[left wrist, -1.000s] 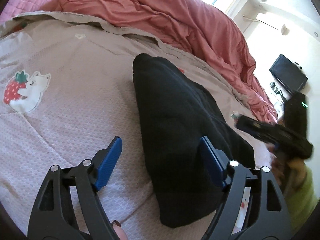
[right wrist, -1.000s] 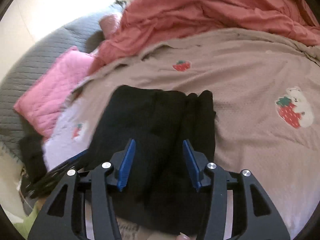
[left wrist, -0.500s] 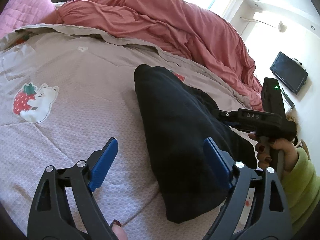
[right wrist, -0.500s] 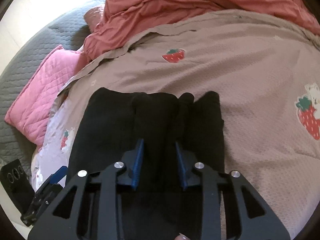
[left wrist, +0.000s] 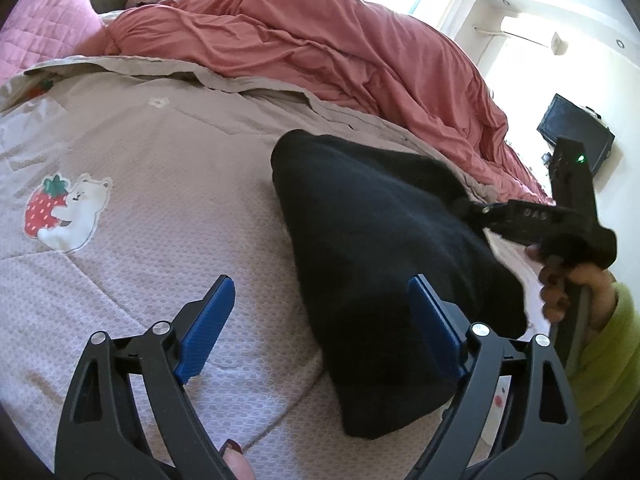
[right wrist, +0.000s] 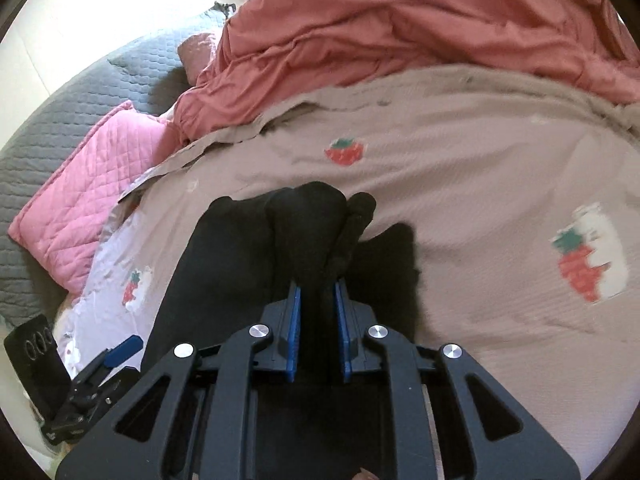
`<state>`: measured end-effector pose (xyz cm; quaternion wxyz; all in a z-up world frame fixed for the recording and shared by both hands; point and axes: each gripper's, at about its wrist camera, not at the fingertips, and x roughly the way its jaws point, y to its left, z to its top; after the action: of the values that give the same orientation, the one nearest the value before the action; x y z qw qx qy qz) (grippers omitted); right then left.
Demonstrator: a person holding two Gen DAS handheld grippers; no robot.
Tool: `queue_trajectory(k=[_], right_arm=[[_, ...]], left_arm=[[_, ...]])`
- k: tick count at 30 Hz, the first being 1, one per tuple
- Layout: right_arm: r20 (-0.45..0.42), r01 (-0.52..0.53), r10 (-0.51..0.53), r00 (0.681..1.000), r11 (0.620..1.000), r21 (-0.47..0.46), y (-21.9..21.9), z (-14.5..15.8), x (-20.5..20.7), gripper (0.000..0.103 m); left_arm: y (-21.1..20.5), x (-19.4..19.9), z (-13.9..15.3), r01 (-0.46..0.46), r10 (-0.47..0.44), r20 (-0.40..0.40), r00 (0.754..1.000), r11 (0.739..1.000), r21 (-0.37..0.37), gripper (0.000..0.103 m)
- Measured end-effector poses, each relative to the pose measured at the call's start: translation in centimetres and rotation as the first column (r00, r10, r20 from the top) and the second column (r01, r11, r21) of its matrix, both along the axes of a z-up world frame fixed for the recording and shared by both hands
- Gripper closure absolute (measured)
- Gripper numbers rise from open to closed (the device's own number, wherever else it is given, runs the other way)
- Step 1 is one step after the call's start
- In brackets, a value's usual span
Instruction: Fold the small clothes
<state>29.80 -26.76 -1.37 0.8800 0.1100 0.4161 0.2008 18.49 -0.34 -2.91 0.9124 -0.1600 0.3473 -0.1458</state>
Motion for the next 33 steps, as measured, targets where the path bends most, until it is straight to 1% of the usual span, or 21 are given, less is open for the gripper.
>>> queue_trajectory(k=[3,5,8,9,11,12,13,16,18,19,21,24,27,30,31,33], right_arm=[[-0.008,0.032,-0.033,0.999,0.998,-0.057,-1.0,-0.4,0.3,0.089],[-0.024,0.036,-0.038,0.999,0.995,-0.088,-1.2,-1.7,0.8,0.088],[-0.050,0.031,-0.037,0.998,0.993,-0.115,-0.6,-4.0,1.3,0.083],[-0.042,0.037,-0.042,0.998,0.992,-0.117,-0.6,-4.2,1.2,0.078],[-0.023,0.042,-0.045,0.999,0.993,-0.112,-0.6,-4.1,0.8,0.076],[-0.020,0.044,-0.047,0.999,0.993,-0.110,-0.7,-3.9,0.6,0.069],[-0.018,0.052,-0.054,0.998,0.993,-0.106,-1.1,-3.6,0.2,0.064],[0.000,0.063,-0.063,0.998,0.995,-0.076,-2.0,-2.7,-1.1,0.063],[0.017,0.062,-0.062,0.998,0.996,-0.059,-2.6,-1.8,-2.3,0.062],[0.021,0.057,-0.056,0.998,0.997,-0.053,-2.7,-1.6,-2.9,0.060],[0.029,0.044,-0.043,0.999,0.998,-0.048,-2.9,-1.0,-4.1,0.060],[0.036,0.027,-0.026,0.999,0.999,-0.033,-3.3,-0.4,-5.7,0.060],[0.018,0.018,-0.018,1.000,1.000,-0.005,-3.6,-0.6,-6.8,0.060],[0.014,-0.009,0.009,1.000,1.000,0.003,-3.6,-0.7,-7.8,0.060],[0.018,-0.034,0.034,0.999,0.999,0.006,-3.4,-0.7,-8.3,0.060],[0.024,-0.077,0.077,0.997,0.997,-0.001,-3.0,-0.7,-9.0,0.060]], left_arm=[[-0.1,0.1,-0.1,0.004,-0.004,-0.004,1.000,1.000,0.003,0.022],[0.0,0.2,-0.2,0.008,-0.008,-0.007,1.000,1.000,0.002,0.022],[0.1,0.3,-0.4,0.006,-0.006,-0.017,1.000,1.000,-0.004,0.021],[0.2,0.4,-0.5,0.004,-0.004,-0.020,1.000,1.000,-0.010,0.021],[0.5,0.4,-0.6,-0.006,0.005,-0.025,1.000,1.000,-0.021,0.020],[0.5,0.3,-0.6,-0.009,0.009,-0.027,1.000,1.000,-0.024,0.020],[0.6,0.3,-0.7,-0.012,0.011,-0.028,1.000,1.000,-0.027,0.020],[0.7,0.0,-0.5,-0.021,0.021,-0.018,1.000,0.999,-0.024,0.020],[0.5,-0.4,-0.1,-0.021,0.021,0.000,1.000,1.000,-0.014,0.020],[0.3,-0.5,0.1,-0.017,0.017,0.010,1.000,1.000,-0.003,0.020],[0.0,-0.8,0.4,-0.012,0.012,0.025,1.000,1.000,0.014,0.020],[-1.0,-1.2,0.8,0.009,-0.011,0.047,0.999,0.999,0.039,0.020],[-2.2,-1.6,0.8,0.038,-0.043,0.063,0.997,0.996,0.078,0.020],[-3.4,-1.6,0.6,0.057,-0.065,0.061,0.996,0.990,0.128,0.020],[-3.7,-1.6,0.5,0.061,-0.069,0.053,0.996,0.988,0.142,0.020],[-3.9,-1.4,0.1,0.065,-0.071,0.035,0.997,0.986,0.151,0.020]])
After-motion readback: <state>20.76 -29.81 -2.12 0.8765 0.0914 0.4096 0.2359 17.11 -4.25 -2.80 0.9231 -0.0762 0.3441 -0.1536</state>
